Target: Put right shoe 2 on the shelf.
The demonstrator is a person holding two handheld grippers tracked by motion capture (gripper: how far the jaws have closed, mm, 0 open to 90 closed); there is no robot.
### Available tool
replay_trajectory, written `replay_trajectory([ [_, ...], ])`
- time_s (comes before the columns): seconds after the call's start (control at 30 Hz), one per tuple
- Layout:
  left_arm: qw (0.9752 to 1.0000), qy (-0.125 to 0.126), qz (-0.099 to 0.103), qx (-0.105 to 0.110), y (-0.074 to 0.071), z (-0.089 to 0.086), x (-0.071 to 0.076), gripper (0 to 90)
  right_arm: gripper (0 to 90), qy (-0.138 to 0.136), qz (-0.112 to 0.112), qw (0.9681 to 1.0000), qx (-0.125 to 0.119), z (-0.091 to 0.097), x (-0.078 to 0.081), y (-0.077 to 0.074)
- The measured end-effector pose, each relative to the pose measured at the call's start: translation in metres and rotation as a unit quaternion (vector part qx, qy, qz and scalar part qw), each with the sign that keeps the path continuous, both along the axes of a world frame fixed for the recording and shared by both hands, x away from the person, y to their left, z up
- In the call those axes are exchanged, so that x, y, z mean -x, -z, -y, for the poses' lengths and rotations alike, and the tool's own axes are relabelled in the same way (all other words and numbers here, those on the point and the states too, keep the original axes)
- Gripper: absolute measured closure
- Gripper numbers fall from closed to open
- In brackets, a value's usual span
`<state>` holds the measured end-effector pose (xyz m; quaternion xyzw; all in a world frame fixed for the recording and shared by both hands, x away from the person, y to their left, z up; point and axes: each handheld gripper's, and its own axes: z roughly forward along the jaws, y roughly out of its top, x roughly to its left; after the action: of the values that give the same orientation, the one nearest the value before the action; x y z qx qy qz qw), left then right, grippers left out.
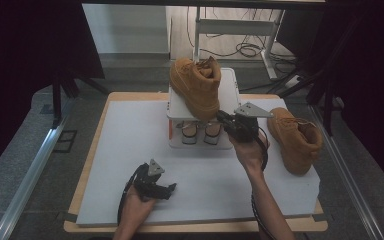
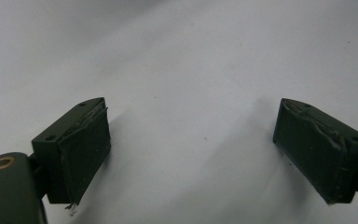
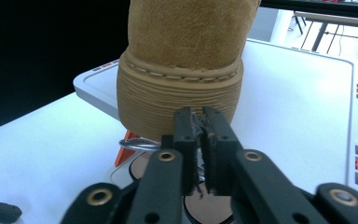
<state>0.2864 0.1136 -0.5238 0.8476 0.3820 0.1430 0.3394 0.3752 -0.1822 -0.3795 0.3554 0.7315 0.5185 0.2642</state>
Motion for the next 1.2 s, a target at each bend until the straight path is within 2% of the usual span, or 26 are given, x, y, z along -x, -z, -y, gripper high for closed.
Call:
replay_trajectory([
  [0.2, 1.0000, 0.000, 0.000, 0.000, 0.000, 0.000, 0.000, 10.5, 87.9, -0.010, -0.006, 0.9999, -0.003, 0.000, -0.002, 0.002],
  [0.4, 1.0000, 0.000, 0.000, 0.000, 0.000, 0.000, 0.000, 10.5, 87.7, -0.016, -0.002, 0.9999, 0.001, -0.004, -0.002, 0.002],
  [0.7, 1.0000, -0.002, 0.000, 0.002, 0.000, 0.000, 0.000, 10.5, 87.7, -0.036, 0.006, 0.9993, 0.012, -0.023, -0.001, 0.002],
  [1.2, 1.0000, -0.003, 0.001, 0.004, 0.000, 0.000, 0.000, 10.5, 86.8, -0.057, 0.005, 0.9982, 0.016, -0.047, -0.003, 0.003],
])
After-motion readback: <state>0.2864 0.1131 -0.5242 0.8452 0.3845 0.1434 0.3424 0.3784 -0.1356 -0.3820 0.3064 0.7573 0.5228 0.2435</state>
